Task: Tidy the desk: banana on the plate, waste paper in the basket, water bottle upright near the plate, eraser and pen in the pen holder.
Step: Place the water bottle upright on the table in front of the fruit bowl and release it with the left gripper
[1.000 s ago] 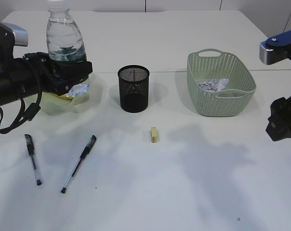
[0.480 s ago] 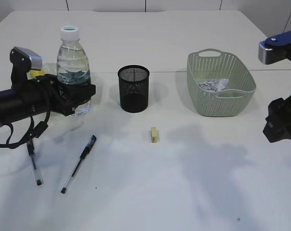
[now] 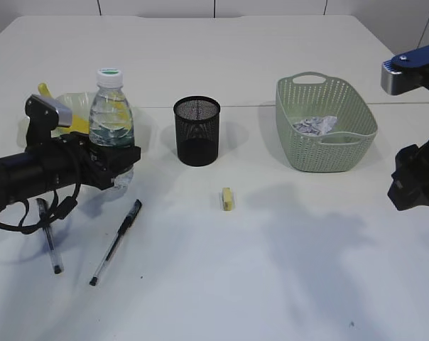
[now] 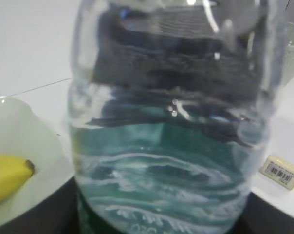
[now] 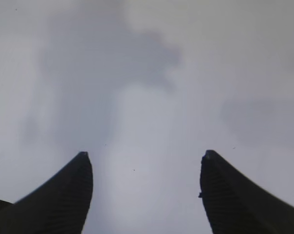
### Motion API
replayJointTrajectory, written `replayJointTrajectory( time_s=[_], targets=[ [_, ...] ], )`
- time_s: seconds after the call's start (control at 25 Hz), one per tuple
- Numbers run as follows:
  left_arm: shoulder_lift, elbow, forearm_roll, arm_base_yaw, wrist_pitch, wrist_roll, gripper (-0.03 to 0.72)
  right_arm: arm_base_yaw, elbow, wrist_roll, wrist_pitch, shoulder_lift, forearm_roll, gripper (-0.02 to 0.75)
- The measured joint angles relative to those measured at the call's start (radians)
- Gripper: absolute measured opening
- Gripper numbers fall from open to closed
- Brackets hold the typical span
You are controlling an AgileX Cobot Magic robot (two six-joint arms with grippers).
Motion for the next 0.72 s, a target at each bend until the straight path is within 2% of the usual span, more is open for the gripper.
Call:
replayJointTrajectory(
  time_s=[0.72],
  targets=[
    [0.089,-0.004,-0.032,0.000,0.004,0.054,0.398,0.000,0.000,0.000,0.000,0.000,0.000,0.515]
  ],
)
